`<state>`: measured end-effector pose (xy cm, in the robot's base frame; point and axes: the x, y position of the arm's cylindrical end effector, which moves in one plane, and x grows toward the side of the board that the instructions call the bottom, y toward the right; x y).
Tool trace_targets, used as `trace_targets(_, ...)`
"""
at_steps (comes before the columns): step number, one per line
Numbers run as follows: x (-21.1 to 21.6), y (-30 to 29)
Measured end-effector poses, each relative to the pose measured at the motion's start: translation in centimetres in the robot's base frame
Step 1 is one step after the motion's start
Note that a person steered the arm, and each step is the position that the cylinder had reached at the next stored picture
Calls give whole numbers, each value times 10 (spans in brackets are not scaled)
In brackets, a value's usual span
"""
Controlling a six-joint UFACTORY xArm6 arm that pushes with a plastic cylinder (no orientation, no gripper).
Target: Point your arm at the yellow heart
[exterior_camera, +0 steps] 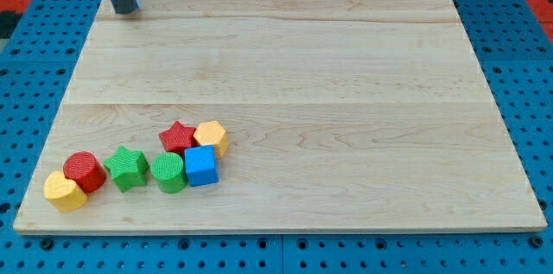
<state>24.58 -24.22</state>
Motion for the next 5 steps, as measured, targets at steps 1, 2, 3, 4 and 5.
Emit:
trace_targets(1, 0, 0)
trace_targets(2, -8, 3)
trace_targets(3, -8, 3)
trace_targets(4, 14, 11)
trace_targets(5, 35, 45)
